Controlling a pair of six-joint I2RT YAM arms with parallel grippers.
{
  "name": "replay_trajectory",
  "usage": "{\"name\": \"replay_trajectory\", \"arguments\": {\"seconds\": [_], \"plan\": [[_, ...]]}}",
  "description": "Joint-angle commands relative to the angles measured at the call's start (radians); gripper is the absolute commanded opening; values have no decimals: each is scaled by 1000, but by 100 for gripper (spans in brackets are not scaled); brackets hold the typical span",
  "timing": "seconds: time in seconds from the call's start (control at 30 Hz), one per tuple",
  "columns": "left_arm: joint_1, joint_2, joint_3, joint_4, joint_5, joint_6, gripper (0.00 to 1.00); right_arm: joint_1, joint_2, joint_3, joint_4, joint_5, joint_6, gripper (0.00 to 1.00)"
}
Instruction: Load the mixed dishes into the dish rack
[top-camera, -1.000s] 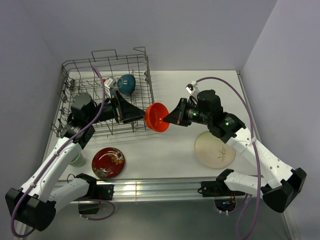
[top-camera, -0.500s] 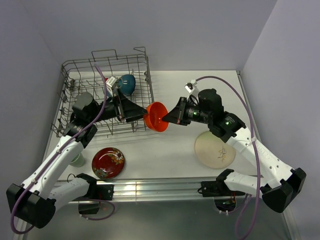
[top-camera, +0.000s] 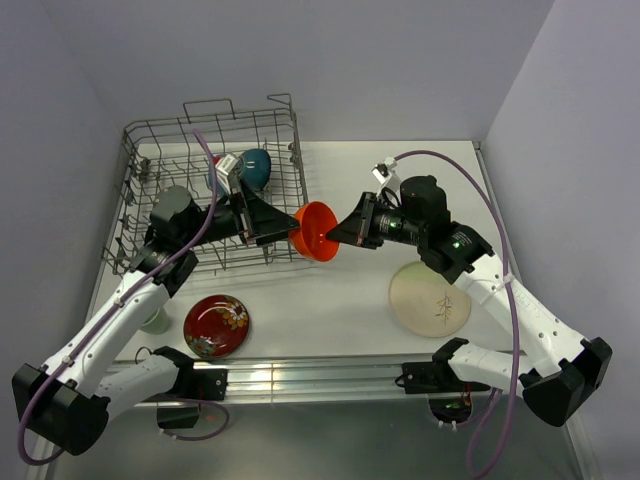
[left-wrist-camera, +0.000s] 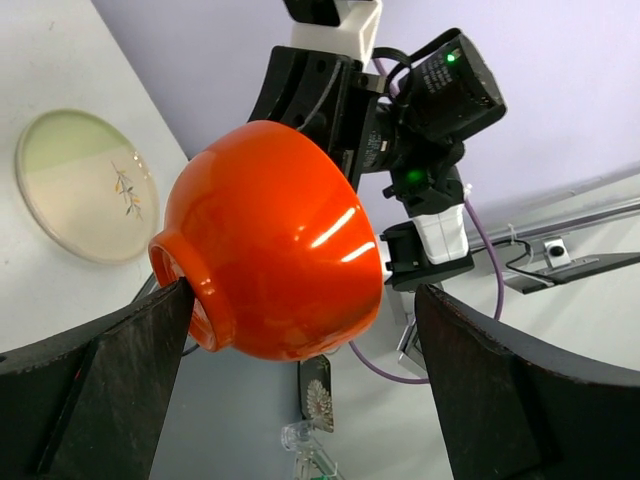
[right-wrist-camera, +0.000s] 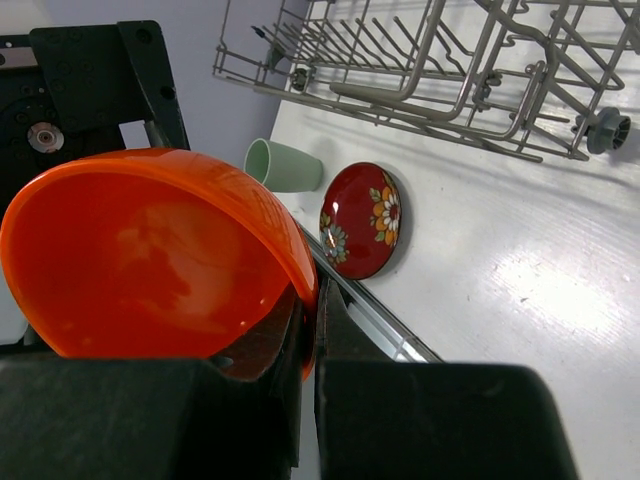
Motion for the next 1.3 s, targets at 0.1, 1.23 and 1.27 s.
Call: {"name": "replay_trajectory", "arguments": {"seconds": [0.1, 1.23, 1.27], "plan": [[-54, 15, 72, -53, -24, 61, 99, -4, 0, 59, 21, 27, -11, 0], [-100, 53, 166, -263, -168, 197, 0, -4, -9, 66, -5, 81, -52, 82], [-97, 55, 172, -277, -171, 205, 0, -4, -12, 69, -8, 95, -54, 94]]}}
